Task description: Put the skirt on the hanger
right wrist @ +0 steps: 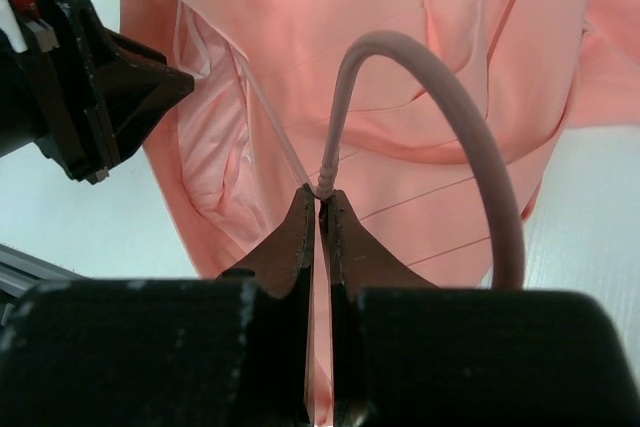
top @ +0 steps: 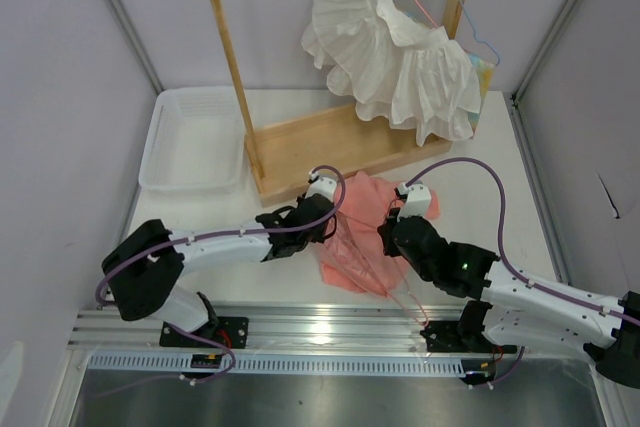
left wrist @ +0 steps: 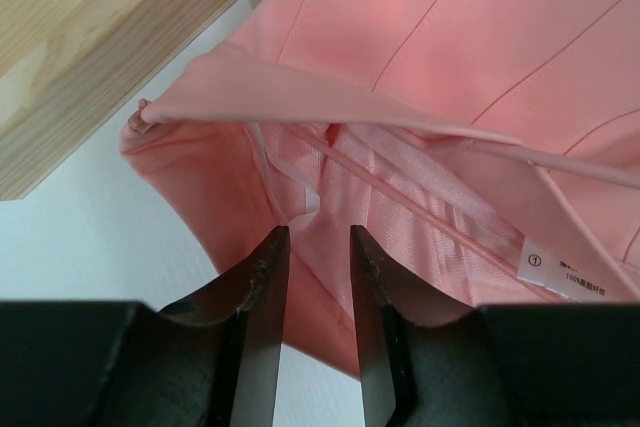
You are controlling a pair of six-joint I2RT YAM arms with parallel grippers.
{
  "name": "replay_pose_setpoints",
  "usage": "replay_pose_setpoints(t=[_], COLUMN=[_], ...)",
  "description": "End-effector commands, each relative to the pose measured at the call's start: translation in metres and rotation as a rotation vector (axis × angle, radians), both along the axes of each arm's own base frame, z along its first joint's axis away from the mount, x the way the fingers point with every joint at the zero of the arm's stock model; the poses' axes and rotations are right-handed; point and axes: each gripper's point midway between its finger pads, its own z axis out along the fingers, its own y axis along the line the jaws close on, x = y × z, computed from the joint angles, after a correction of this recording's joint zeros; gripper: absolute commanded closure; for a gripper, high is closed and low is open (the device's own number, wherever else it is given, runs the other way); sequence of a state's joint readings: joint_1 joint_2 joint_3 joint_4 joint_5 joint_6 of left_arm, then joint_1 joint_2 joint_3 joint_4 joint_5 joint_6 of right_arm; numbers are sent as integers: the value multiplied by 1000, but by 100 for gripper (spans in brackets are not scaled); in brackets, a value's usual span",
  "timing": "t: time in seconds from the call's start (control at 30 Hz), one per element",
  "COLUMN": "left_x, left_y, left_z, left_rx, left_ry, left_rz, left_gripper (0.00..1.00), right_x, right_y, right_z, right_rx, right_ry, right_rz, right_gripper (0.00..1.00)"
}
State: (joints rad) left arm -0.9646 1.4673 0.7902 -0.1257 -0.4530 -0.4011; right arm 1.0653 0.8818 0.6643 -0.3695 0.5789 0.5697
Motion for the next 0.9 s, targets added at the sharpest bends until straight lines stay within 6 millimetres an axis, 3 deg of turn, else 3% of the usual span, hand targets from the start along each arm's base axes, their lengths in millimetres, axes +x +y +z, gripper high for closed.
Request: replay_pose_setpoints(t=[0.0,0.57,0.87], left_x=[13,23,27], left_y=[-12,-22,-9], left_z=[13,-6,-18], left_rx=[-5,-9,26], left_ry=[-52,-55,-31], left_rz=[8,12,61], left_gripper=[64,64,66], right_x=[7,6,5], right_y=[-3,-4,-4], right_z=[15,12,9], right_rx=[14,12,11], right_ry=[-35,-31,-27], right_rz=[-47,-45,-40], right_gripper=[100,100,100])
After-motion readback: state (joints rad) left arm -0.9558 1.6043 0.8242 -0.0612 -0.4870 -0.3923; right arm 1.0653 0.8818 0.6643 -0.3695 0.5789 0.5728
